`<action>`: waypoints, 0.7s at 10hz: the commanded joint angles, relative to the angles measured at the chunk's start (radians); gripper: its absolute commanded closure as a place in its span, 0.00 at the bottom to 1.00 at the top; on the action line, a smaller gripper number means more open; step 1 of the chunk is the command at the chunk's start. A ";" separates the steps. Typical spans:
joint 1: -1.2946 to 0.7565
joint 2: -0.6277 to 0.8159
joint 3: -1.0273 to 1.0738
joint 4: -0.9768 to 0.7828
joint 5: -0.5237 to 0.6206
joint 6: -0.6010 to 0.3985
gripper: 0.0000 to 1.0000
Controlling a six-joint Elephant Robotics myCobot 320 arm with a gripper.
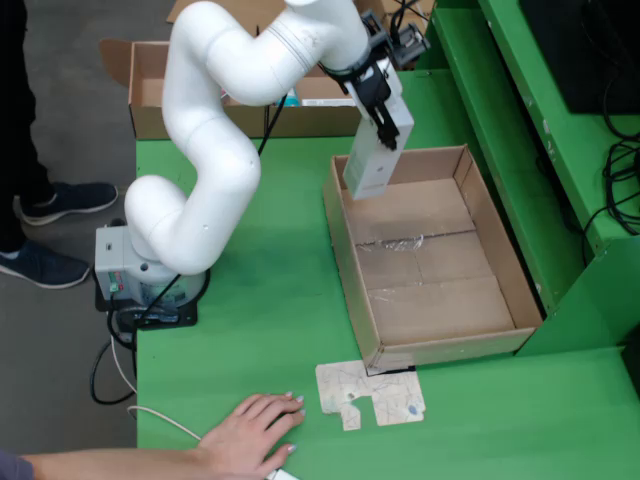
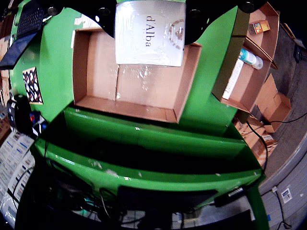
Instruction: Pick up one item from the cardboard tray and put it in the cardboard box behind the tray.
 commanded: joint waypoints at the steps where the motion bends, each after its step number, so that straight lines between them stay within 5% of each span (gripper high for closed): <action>1: 0.123 0.157 -0.292 0.153 -0.056 0.080 1.00; 7: 0.338 0.174 -0.341 0.207 -0.177 0.229 1.00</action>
